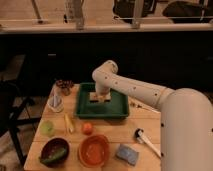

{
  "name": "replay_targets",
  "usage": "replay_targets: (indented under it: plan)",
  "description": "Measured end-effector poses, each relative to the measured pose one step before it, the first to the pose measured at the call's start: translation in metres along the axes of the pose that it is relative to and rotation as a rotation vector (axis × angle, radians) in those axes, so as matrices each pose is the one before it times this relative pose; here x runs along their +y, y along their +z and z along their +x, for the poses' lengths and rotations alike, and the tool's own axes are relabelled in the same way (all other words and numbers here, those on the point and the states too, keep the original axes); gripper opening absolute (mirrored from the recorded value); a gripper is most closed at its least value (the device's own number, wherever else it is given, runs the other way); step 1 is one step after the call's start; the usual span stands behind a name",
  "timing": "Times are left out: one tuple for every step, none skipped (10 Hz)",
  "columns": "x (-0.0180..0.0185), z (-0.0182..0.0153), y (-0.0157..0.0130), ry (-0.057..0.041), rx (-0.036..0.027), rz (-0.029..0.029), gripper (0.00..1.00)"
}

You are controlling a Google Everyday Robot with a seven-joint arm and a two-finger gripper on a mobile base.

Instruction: Wipe tray with eraser

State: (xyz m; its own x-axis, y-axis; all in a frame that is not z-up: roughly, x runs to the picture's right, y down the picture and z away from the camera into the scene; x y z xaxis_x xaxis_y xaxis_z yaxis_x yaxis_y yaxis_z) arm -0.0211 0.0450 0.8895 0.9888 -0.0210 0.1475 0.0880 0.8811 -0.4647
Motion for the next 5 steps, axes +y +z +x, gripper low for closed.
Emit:
replay_targets:
  plan:
    - [0.00005, 0.00228, 0.00432, -0.01090, 0.03976, -0.01226, 0.00]
    - [0.00103, 0.00248, 0.00609, -0.00712, 0.06811, -0.01560, 0.00]
    - [0.00139, 0.00279, 0.00447, -0.00431, 0.07562, -0.01261, 0.00]
    - [0.00231, 0.00414, 0.00272, 0.00109, 0.02283, -0.01209, 0.00]
    - [0.00268, 0.00350, 0.00401, 0.00496, -0.00382, -0.01225, 0.00]
